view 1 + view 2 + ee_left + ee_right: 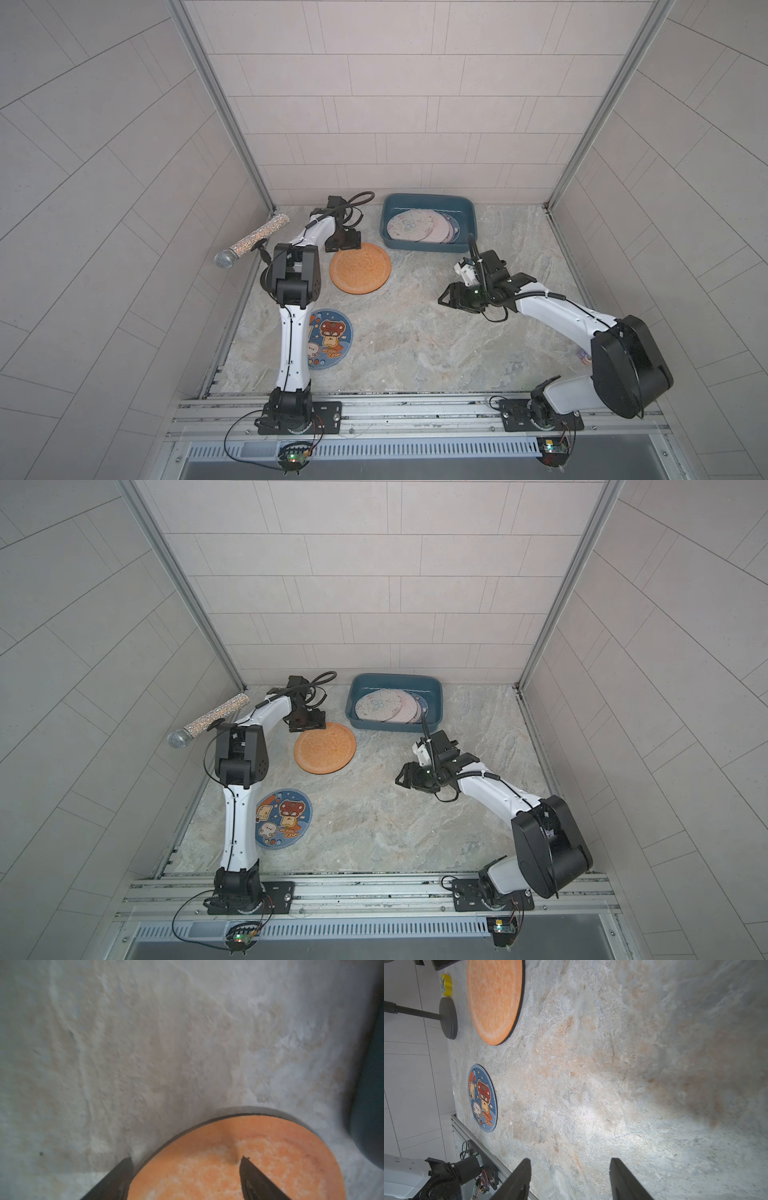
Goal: Put the coasters into the storage box
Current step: Move the coaster to the center of the board, then pick up the coaster from the center of the board.
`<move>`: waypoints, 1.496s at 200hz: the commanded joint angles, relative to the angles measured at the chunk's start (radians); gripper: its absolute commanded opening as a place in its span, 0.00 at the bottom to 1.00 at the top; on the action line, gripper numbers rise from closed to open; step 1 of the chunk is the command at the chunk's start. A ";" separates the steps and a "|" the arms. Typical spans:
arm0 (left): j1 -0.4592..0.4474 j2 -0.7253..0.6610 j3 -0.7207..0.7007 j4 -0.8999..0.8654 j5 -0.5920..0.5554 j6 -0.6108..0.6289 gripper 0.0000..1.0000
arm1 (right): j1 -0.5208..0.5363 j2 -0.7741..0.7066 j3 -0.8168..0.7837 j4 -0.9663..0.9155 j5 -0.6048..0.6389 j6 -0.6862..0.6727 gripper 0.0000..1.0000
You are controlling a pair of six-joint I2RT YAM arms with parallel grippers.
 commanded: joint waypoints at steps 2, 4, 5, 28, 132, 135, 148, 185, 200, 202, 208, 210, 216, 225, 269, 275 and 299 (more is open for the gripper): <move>-0.039 -0.076 -0.121 -0.071 0.037 -0.012 0.85 | 0.006 -0.028 -0.014 -0.003 -0.001 -0.016 0.63; -0.041 -0.082 -0.134 -0.068 0.039 -0.014 0.85 | 0.007 -0.028 -0.014 -0.001 -0.001 -0.018 0.63; -0.043 -0.084 -0.139 -0.066 0.039 -0.015 0.85 | 0.007 -0.028 -0.015 -0.001 -0.001 -0.018 0.63; -0.080 -0.159 -0.285 -0.015 0.053 -0.042 0.85 | 0.007 -0.024 -0.016 0.005 -0.007 -0.026 0.63; -0.255 -0.396 -0.659 0.143 0.145 -0.224 0.85 | 0.009 0.063 -0.063 0.055 0.008 -0.059 0.64; -0.257 -0.402 -0.667 0.147 0.149 -0.228 0.85 | 0.009 0.066 -0.062 0.054 0.010 -0.062 0.64; -0.266 -0.426 -0.706 0.164 0.149 -0.244 0.85 | 0.011 0.088 -0.055 0.046 0.023 -0.079 0.64; -0.263 -0.514 -0.788 0.204 0.065 -0.261 0.87 | 0.014 0.154 -0.012 0.013 0.058 -0.118 0.63; -0.248 -0.555 -0.820 0.235 0.030 -0.273 0.88 | 0.017 0.178 0.007 0.013 0.069 -0.125 0.63; -0.245 -0.559 -0.823 0.240 0.029 -0.277 0.88 | 0.018 0.181 0.010 0.014 0.070 -0.126 0.63; -0.235 -0.571 -0.836 0.256 0.025 -0.283 0.89 | 0.019 0.192 0.020 0.014 0.075 -0.128 0.64; -0.231 -0.573 -0.840 0.262 0.025 -0.285 0.89 | 0.019 0.196 0.023 0.014 0.077 -0.129 0.63; -0.222 -0.584 -0.848 0.278 0.027 -0.292 0.89 | 0.023 0.208 0.035 0.016 0.081 -0.131 0.63; -0.209 -0.592 -0.858 0.304 0.029 -0.298 0.89 | 0.028 0.227 0.053 0.017 0.090 -0.134 0.63; -0.197 -0.557 -0.865 0.354 0.059 -0.302 0.89 | 0.048 0.342 0.184 -0.010 0.130 -0.155 0.63; -0.197 -0.553 -0.871 0.362 0.060 -0.305 0.89 | 0.049 0.355 0.198 -0.018 0.137 -0.158 0.64; -0.199 -0.552 -0.895 0.394 0.068 -0.320 0.88 | 0.053 0.404 0.243 -0.039 0.168 -0.161 0.64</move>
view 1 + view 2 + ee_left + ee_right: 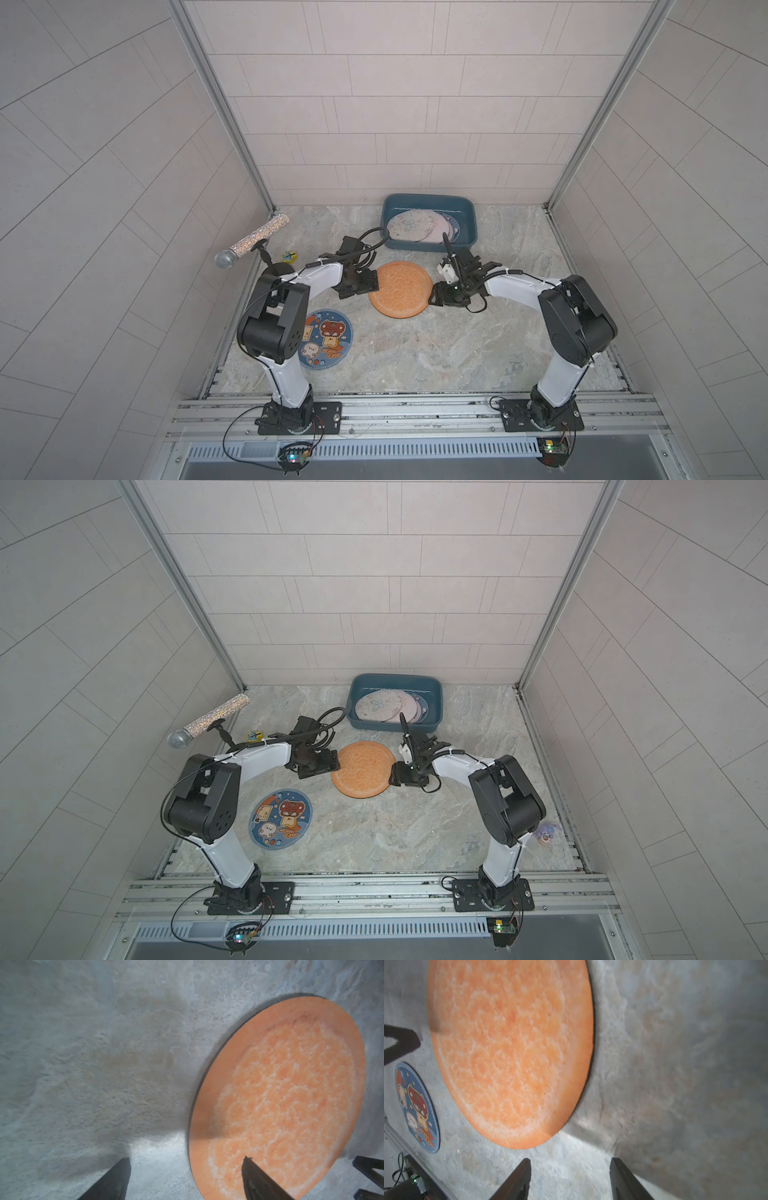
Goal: Put the coasters into the storage box
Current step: Pick up the coaster from the center of the board.
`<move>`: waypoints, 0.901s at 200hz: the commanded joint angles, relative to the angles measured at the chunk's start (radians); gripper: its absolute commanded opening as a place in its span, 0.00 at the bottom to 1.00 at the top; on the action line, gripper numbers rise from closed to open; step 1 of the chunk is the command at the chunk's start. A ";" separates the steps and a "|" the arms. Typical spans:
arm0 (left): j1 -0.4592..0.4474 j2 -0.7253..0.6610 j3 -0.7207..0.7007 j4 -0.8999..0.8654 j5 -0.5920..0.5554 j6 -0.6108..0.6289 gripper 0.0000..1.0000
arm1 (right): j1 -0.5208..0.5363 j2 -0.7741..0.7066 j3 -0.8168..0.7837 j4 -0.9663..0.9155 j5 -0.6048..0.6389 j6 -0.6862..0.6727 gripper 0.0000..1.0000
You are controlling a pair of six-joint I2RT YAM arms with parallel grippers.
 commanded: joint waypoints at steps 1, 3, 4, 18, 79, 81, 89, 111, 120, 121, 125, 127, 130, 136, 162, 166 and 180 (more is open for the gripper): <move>-0.004 0.013 -0.031 0.036 0.007 -0.020 0.88 | 0.007 0.034 0.036 -0.046 0.054 -0.021 0.63; -0.003 0.012 -0.032 0.039 0.008 -0.021 0.88 | 0.007 0.035 0.037 -0.045 0.055 -0.020 0.64; -0.003 0.012 -0.034 0.041 0.008 -0.022 0.88 | 0.006 0.038 0.037 -0.044 0.056 -0.020 0.64; -0.003 0.012 -0.046 0.060 0.007 -0.028 0.88 | 0.007 0.057 0.049 -0.029 0.055 -0.014 0.63; -0.006 0.057 -0.047 0.087 0.021 -0.050 0.82 | 0.010 0.120 0.106 -0.017 0.073 0.001 0.64; -0.006 0.059 -0.048 0.089 0.023 -0.052 0.82 | 0.010 0.121 0.106 -0.017 0.073 0.001 0.64; -0.008 0.064 -0.050 0.100 0.034 -0.060 0.81 | 0.010 0.126 0.110 -0.014 0.076 0.001 0.64; -0.019 0.075 -0.049 0.115 0.054 -0.078 0.78 | 0.010 0.144 0.124 -0.013 0.077 0.003 0.63; -0.027 0.080 -0.046 0.114 0.060 -0.080 0.78 | 0.011 0.153 0.129 -0.014 0.076 0.004 0.63; -0.029 0.081 -0.047 0.114 0.060 -0.081 0.78 | 0.011 0.153 0.132 -0.015 0.076 0.004 0.63; -0.030 0.084 -0.045 0.115 0.062 -0.082 0.78 | 0.013 0.156 0.134 -0.017 0.076 0.004 0.63; -0.032 0.084 -0.045 0.115 0.065 -0.082 0.78 | 0.014 0.158 0.136 -0.017 0.076 0.003 0.64; -0.034 0.086 -0.044 0.114 0.066 -0.082 0.78 | 0.014 0.161 0.139 -0.019 0.076 0.003 0.64; -0.039 0.090 -0.042 0.110 0.070 -0.082 0.78 | 0.017 0.166 0.144 -0.022 0.076 0.001 0.63; -0.066 0.107 -0.025 0.075 0.078 -0.066 0.77 | 0.034 0.190 0.171 -0.050 0.076 -0.008 0.63; -0.070 0.110 -0.022 0.069 0.078 -0.063 0.77 | 0.038 0.193 0.174 -0.054 0.076 -0.008 0.64; -0.079 0.117 -0.018 0.055 0.080 -0.056 0.77 | 0.051 0.202 0.183 -0.064 0.076 -0.010 0.64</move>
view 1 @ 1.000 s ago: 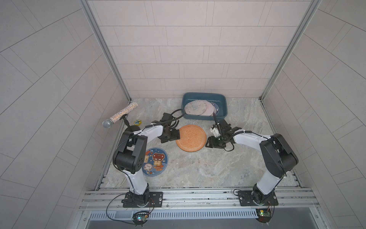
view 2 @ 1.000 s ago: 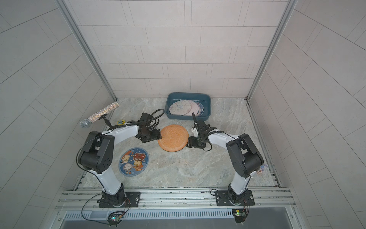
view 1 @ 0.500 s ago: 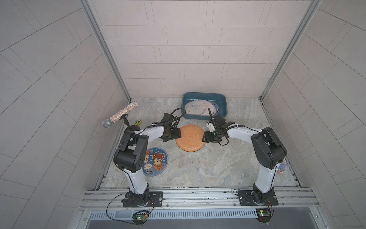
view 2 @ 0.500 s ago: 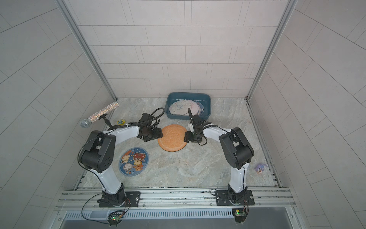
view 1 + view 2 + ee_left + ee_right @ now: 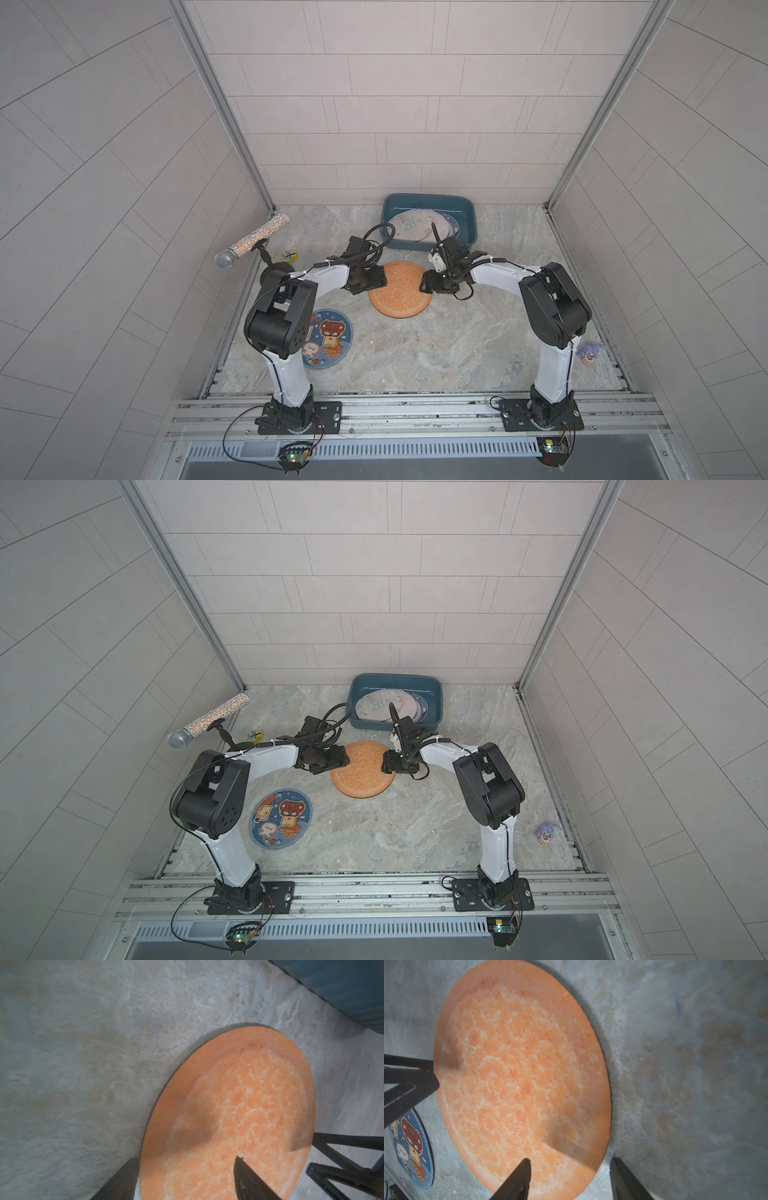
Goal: Put the coasters into the storage box
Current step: Pick up the coaster from the center of the board.
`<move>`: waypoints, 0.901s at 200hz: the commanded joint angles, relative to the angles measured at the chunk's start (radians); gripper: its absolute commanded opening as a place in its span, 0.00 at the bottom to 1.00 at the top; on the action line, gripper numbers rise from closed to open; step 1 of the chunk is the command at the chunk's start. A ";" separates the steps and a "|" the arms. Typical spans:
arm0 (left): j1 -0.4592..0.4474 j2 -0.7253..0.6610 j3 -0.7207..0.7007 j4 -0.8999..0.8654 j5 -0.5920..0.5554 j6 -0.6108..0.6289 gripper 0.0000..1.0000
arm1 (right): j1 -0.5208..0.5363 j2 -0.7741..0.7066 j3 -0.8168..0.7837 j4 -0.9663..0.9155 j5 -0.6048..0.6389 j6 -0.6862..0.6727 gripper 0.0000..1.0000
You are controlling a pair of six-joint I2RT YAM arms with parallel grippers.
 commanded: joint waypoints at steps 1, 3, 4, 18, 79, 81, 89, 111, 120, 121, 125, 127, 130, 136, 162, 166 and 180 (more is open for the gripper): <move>-0.024 0.064 -0.019 -0.113 0.028 0.006 0.77 | 0.028 0.053 0.000 -0.070 0.022 -0.007 0.63; -0.026 0.065 -0.019 -0.113 0.028 0.006 0.77 | 0.029 0.054 0.001 -0.070 0.022 -0.007 0.63; -0.027 0.066 -0.018 -0.114 0.028 0.006 0.77 | 0.029 0.055 0.001 -0.070 0.022 -0.007 0.64; -0.034 0.073 -0.016 -0.118 0.032 0.009 0.77 | 0.040 0.064 0.006 -0.078 0.023 -0.006 0.64; -0.067 0.096 0.003 -0.125 0.035 0.013 0.77 | 0.064 0.091 0.032 -0.088 0.011 -0.003 0.66; -0.067 0.098 0.002 -0.125 0.036 0.012 0.77 | 0.064 0.093 0.033 -0.089 0.011 -0.002 0.66; -0.069 0.098 0.003 -0.125 0.037 0.011 0.77 | 0.065 0.093 0.034 -0.089 0.010 -0.001 0.67; -0.074 0.097 0.003 -0.125 0.036 0.011 0.77 | 0.068 0.097 0.037 -0.085 0.004 0.004 0.68; -0.075 0.096 0.003 -0.126 0.037 0.010 0.77 | 0.069 0.101 0.037 -0.082 -0.001 0.008 0.68; -0.075 0.096 0.002 -0.125 0.038 0.010 0.77 | 0.069 0.100 0.036 -0.081 -0.001 0.008 0.68; -0.076 0.096 0.003 -0.125 0.038 0.010 0.77 | 0.069 0.100 0.036 -0.080 -0.003 0.008 0.68; -0.077 0.096 0.002 -0.125 0.039 0.010 0.77 | 0.070 0.101 0.036 -0.080 -0.002 0.009 0.68; -0.077 0.097 0.002 -0.125 0.038 0.009 0.77 | 0.069 0.102 0.036 -0.079 -0.003 0.009 0.68; -0.078 0.096 0.003 -0.125 0.038 0.010 0.77 | 0.071 0.103 0.036 -0.077 -0.006 0.010 0.68; -0.081 0.094 0.001 -0.118 0.047 0.004 0.75 | 0.074 0.106 0.039 -0.069 -0.013 0.017 0.69; -0.083 0.094 0.002 -0.116 0.049 0.003 0.75 | 0.074 0.107 0.038 -0.068 -0.016 0.017 0.69; -0.087 0.095 0.006 -0.110 0.056 -0.002 0.73 | 0.074 0.108 0.038 -0.065 -0.020 0.018 0.69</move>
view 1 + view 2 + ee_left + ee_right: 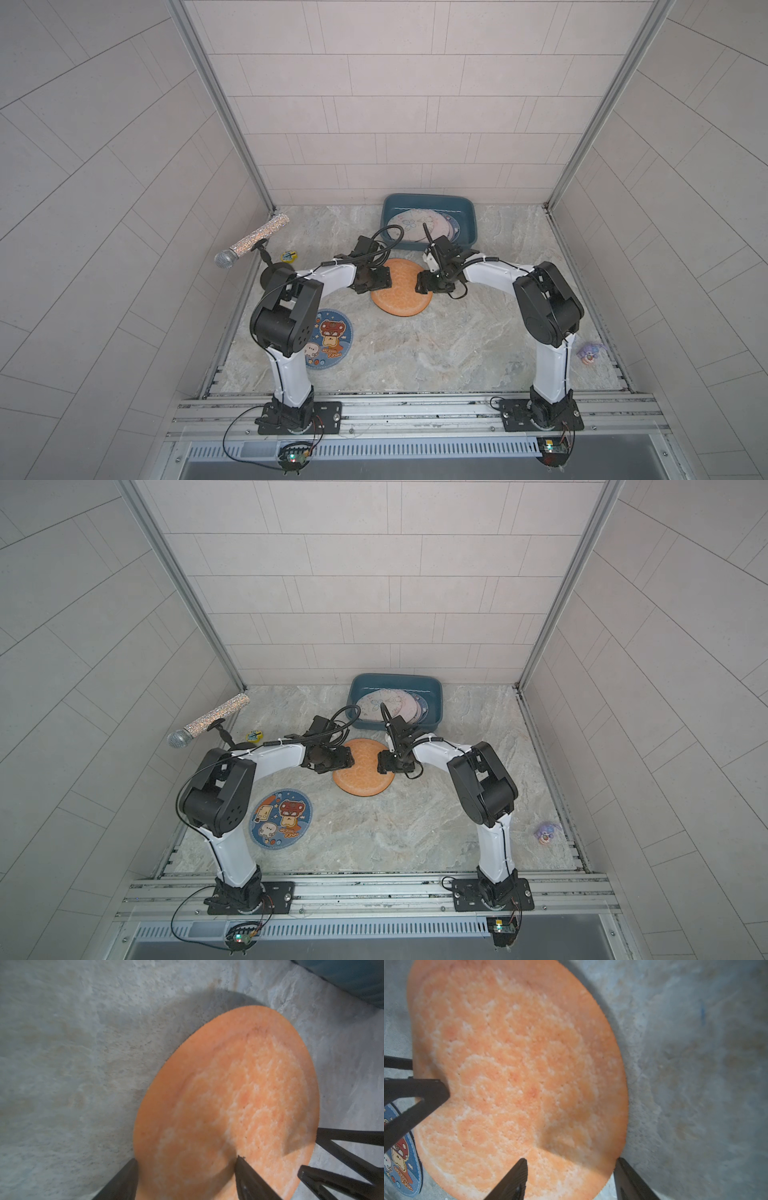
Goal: Put the coasters into the storage box
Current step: Pick up the coaster from the center of the board.
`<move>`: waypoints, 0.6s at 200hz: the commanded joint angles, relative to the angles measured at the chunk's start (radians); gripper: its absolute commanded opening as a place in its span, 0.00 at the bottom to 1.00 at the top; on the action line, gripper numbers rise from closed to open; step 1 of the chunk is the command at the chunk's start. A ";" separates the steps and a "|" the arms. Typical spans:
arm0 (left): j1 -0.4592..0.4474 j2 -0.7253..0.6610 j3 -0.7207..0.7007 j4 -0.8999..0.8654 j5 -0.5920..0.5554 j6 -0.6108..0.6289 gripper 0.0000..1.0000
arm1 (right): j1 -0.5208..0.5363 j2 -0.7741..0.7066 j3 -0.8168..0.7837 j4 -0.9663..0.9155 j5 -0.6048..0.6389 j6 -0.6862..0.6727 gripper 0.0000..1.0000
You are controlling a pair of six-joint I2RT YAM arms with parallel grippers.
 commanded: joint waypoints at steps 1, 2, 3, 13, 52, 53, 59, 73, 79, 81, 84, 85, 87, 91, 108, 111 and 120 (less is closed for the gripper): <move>-0.042 0.070 -0.032 -0.077 0.090 -0.018 0.73 | 0.036 0.075 -0.023 -0.008 -0.071 0.015 0.69; -0.043 0.071 -0.032 -0.076 0.091 -0.018 0.72 | 0.036 0.075 -0.023 -0.008 -0.072 0.016 0.69; -0.043 0.071 -0.032 -0.076 0.092 -0.018 0.72 | 0.037 0.075 -0.023 -0.007 -0.073 0.016 0.69; -0.046 0.072 -0.030 -0.070 0.100 -0.024 0.69 | 0.038 0.075 -0.023 -0.007 -0.074 0.016 0.69; -0.053 0.075 -0.030 -0.058 0.111 -0.035 0.50 | 0.037 0.065 -0.029 -0.004 -0.074 0.016 0.69; -0.053 0.075 -0.030 -0.058 0.110 -0.035 0.49 | 0.038 0.065 -0.031 -0.003 -0.074 0.016 0.69; -0.053 0.073 -0.030 -0.059 0.110 -0.037 0.44 | 0.037 0.062 -0.033 -0.003 -0.074 0.016 0.69; -0.054 0.072 -0.032 -0.059 0.109 -0.038 0.34 | 0.037 0.054 -0.039 -0.003 -0.074 0.015 0.69; -0.054 0.068 -0.031 -0.059 0.109 -0.040 0.31 | 0.035 0.049 -0.042 -0.003 -0.075 0.014 0.69; -0.053 0.067 -0.032 -0.060 0.109 -0.041 0.30 | 0.034 0.048 -0.043 -0.003 -0.076 0.014 0.69; -0.053 0.064 -0.031 -0.059 0.110 -0.041 0.28 | 0.034 0.045 -0.045 -0.003 -0.077 0.013 0.69; -0.053 0.063 -0.032 -0.060 0.109 -0.041 0.27 | 0.034 0.044 -0.046 -0.003 -0.076 0.013 0.69; -0.053 0.062 -0.031 -0.061 0.109 -0.041 0.25 | 0.032 0.042 -0.047 -0.002 -0.077 0.013 0.69; -0.053 0.059 -0.031 -0.062 0.108 -0.042 0.22 | 0.030 0.036 -0.050 -0.002 -0.078 0.012 0.69; -0.053 0.039 -0.021 -0.073 0.108 -0.043 0.06 | 0.018 0.006 -0.072 0.005 -0.081 0.014 0.70; -0.053 0.035 -0.020 -0.076 0.108 -0.044 0.04 | 0.015 0.000 -0.076 0.006 -0.083 0.014 0.70; -0.053 0.023 -0.013 -0.087 0.108 -0.043 0.00 | 0.007 -0.022 -0.094 0.011 -0.089 0.014 0.70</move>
